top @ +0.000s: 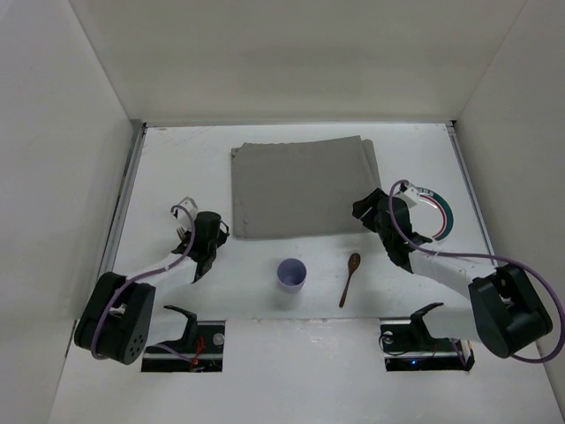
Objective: Set the dinner table for one person
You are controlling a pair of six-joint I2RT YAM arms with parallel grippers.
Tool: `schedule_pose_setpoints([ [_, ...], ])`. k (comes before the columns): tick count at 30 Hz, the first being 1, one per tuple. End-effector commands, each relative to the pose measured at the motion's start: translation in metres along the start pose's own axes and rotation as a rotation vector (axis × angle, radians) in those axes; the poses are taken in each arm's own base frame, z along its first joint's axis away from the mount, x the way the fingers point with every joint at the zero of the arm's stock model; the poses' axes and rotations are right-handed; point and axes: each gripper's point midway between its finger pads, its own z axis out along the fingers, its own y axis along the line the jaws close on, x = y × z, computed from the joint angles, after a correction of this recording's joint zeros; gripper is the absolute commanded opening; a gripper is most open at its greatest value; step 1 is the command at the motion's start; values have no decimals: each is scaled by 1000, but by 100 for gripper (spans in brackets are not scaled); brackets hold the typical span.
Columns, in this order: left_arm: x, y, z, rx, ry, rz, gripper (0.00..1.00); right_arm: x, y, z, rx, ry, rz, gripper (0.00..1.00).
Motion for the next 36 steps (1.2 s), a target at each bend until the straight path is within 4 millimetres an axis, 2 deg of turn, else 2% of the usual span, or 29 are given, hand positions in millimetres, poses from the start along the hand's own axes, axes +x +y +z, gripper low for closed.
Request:
schedule_pose_setpoints([
  [1, -14, 4, -2, -1, -56, -60, 3, -15, 26, 4, -63, -35, 5, 68],
  [3, -10, -7, -6, 45, -37, -65, 10, -16, 28, 3, -68, -38, 5, 68],
  [6, -4, -28, -15, 128, -3, -37, 26, -16, 28, 3, -72, -39, 9, 68],
  [8, -1, -35, -19, 153, 3, -28, 36, -14, 30, 3, -79, -30, 2, 68],
  [11, 1, -40, -22, 179, 6, -33, 43, -13, 31, 4, -81, -28, 0, 69],
  [13, 5, -40, -20, 177, 18, -25, 44, -11, 33, 3, -87, -17, -4, 69],
  [16, 17, -42, -14, 166, 59, 11, 42, -13, 36, 1, -100, -25, 1, 69],
  [21, 30, -39, -2, 122, 98, 28, 32, -13, 36, 0, -103, -26, 1, 69],
  [23, 31, -44, -1, 132, 96, 27, 20, -13, 36, 1, -102, -23, -2, 69],
  [25, 24, -40, 0, 121, 69, 2, 9, -14, 38, -1, -110, -27, 0, 69],
  [27, 13, -30, -1, 94, 33, -24, 5, -13, 37, 0, -108, -25, 0, 69],
  [32, -4, 4, -1, 27, -23, -99, 2, -12, 37, 1, -108, -21, -1, 70],
  [36, -11, 14, -1, 8, -42, -127, 1, -8, 37, 3, -95, -9, -14, 71],
])
